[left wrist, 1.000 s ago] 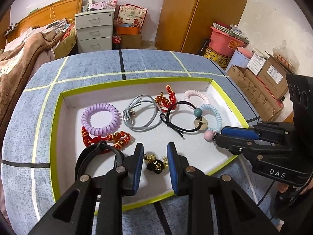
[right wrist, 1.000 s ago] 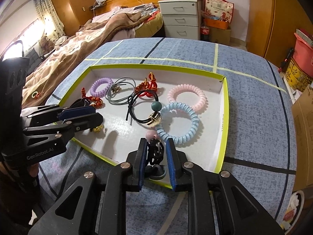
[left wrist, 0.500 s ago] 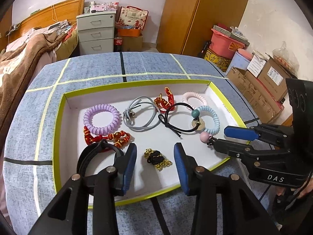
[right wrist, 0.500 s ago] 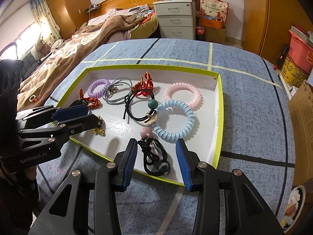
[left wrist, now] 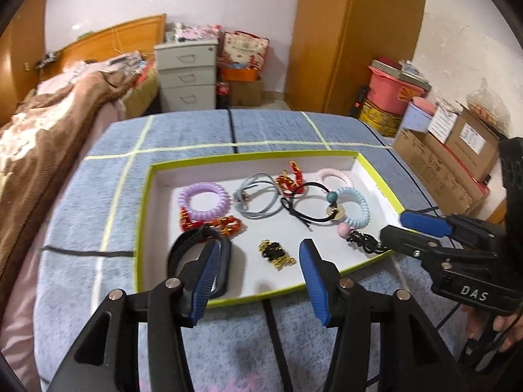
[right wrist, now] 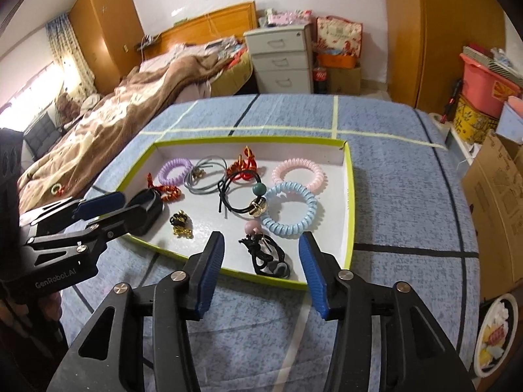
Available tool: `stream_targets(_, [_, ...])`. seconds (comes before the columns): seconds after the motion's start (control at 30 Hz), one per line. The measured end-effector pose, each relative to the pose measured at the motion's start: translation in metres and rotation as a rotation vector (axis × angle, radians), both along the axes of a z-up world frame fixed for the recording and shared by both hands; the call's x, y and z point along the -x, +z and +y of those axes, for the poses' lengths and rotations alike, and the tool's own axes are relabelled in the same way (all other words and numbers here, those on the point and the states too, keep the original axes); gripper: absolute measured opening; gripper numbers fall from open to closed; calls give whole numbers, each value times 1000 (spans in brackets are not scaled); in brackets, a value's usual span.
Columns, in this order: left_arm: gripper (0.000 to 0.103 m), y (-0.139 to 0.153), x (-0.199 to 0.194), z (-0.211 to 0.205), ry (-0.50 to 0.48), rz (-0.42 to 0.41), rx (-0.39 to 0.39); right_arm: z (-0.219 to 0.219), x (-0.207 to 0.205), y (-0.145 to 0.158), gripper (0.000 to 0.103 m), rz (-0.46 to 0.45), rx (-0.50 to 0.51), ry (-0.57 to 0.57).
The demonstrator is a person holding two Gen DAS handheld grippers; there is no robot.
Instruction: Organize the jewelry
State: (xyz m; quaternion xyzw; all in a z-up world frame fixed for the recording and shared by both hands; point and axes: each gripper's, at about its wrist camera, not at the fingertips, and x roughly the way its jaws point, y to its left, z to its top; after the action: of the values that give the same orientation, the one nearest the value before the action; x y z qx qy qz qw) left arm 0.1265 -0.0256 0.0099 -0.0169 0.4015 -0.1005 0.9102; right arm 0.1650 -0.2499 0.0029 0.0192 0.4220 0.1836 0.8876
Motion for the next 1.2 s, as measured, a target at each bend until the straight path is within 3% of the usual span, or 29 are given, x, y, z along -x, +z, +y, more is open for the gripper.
stream_targets(0.23, [53,-1,25,5,110,-46,-58,11,28,4,49,-65,23,-51])
stream_targets(0.4, [53,-3,40,9,138,-64,-43,19,46,6,49,-102,23,-68])
stream_targets(1.2, [53,-3,63,11,171,-66,-41,32,70,12,49,-131,15,-92])
